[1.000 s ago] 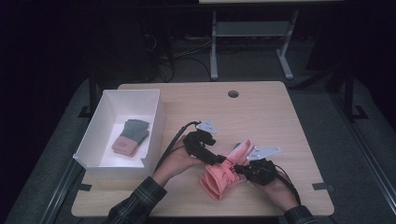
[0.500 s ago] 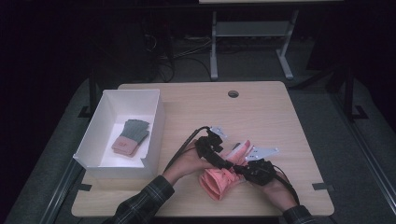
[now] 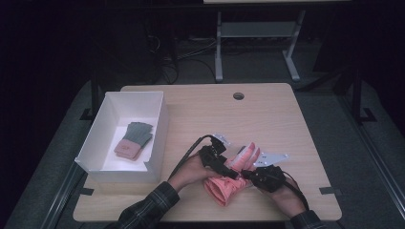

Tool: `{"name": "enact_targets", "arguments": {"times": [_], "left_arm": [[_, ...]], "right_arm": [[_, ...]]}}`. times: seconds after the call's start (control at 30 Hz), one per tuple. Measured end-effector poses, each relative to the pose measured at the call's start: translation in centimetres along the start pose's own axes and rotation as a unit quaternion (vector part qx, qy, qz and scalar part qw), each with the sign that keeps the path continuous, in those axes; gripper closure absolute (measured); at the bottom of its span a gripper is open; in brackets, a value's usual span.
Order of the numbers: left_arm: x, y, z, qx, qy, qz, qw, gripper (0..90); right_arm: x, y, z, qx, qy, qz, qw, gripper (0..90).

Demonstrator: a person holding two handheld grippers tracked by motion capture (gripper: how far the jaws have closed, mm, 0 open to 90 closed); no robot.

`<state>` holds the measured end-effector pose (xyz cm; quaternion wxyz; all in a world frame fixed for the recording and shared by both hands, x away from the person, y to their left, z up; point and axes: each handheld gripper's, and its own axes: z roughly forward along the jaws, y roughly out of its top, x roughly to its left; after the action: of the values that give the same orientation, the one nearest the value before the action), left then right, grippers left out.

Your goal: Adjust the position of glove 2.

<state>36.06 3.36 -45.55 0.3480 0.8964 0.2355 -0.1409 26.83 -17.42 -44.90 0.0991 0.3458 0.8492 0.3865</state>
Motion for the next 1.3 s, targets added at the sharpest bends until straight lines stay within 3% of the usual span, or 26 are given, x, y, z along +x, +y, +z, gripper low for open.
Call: {"name": "enact_targets", "arguments": {"times": [0.13,0.33,0.53,0.8,1.03,1.17,1.3], "left_arm": [[-0.3,0.0,0.0,-0.002,0.01,0.005,0.9999,19.0],[-0.2,-0.1,0.5,0.013,-0.015,-0.002,0.9998,23.1],[-0.2,-0.1,0.7,0.009,-0.03,-0.004,0.9995,26.8],[0.7,-0.5,0.7,0.006,-0.069,-0.023,0.9973,45.1],[0.4,-0.5,0.4,0.001,-0.058,-0.018,0.9982,58.9],[0.1,-0.5,0.3,-0.003,-0.048,-0.016,0.9987,60.6],[0.2,-0.5,0.1,-0.015,-0.054,-0.023,0.9981,62.0]], "right_arm": [[-0.3,-0.1,-0.8,-0.003,-0.013,-0.001,0.9999,90.0],[-0.5,-0.4,-0.1,0.009,-0.013,0.008,0.9998,90.0],[-0.4,-0.3,0.3,0.008,-0.015,0.002,0.9998,90.0],[-0.4,-0.2,0.7,0.01,-0.015,-0.002,0.9998,90.0],[-0.5,-0.2,0.6,0.007,-0.008,0.007,0.9999,90.0],[-0.7,-0.3,0.3,0.004,-0.002,0.008,1.0,90.0],[-0.9,-0.3,-0.3,-0.007,0.01,0.018,0.9998,85.8]]}}
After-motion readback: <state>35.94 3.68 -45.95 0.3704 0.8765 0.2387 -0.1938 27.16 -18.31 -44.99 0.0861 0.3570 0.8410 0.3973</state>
